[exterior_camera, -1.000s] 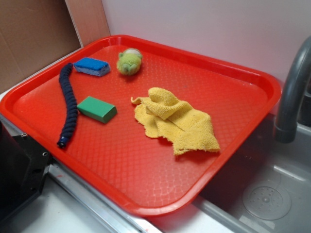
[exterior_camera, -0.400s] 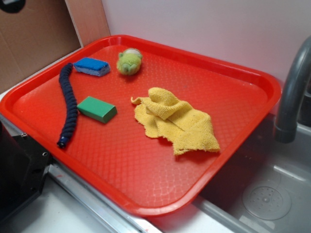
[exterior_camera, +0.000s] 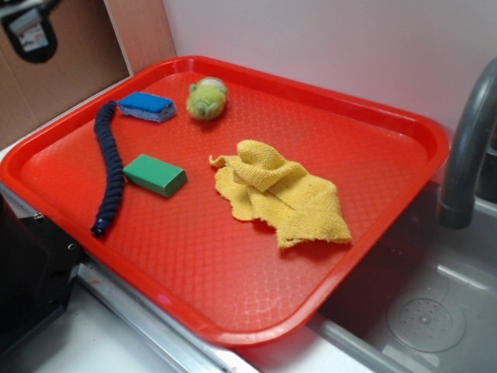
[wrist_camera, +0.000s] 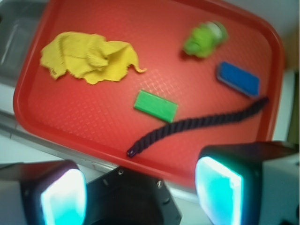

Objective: Grab the green block.

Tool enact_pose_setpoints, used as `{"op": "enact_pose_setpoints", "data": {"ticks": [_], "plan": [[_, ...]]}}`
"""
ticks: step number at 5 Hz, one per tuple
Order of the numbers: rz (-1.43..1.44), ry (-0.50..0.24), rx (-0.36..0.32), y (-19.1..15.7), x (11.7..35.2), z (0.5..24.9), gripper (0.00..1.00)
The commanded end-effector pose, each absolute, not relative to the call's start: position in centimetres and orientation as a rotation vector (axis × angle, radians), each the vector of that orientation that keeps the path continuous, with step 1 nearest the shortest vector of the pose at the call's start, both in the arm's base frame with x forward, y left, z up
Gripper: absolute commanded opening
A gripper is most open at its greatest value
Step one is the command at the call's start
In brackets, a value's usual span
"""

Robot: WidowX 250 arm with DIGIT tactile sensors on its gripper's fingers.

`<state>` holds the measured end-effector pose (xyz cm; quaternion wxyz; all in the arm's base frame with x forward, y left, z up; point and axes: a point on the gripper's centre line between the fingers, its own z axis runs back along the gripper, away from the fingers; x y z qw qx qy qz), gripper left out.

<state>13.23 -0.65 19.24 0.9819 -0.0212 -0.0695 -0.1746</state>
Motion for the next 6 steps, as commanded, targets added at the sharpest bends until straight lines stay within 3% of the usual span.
{"op": "enact_pose_setpoints", "data": {"ticks": [1,2,3,5,6], "plan": [[-0.665,-0.211,0.005,-0.9,14.9,16.6,1.0],[-0.822,-0.265,-0.029,-0.1,16.0,14.9,1.0],[-0.87,-0.276,0.026,0.2,17.0,13.4,1.0],[-1.076,-0.282,0.011,-0.2,17.7,10.4,1.0],[-1.111,-0.268,0.04,-0.4,17.8,8.9,1.0]]}}
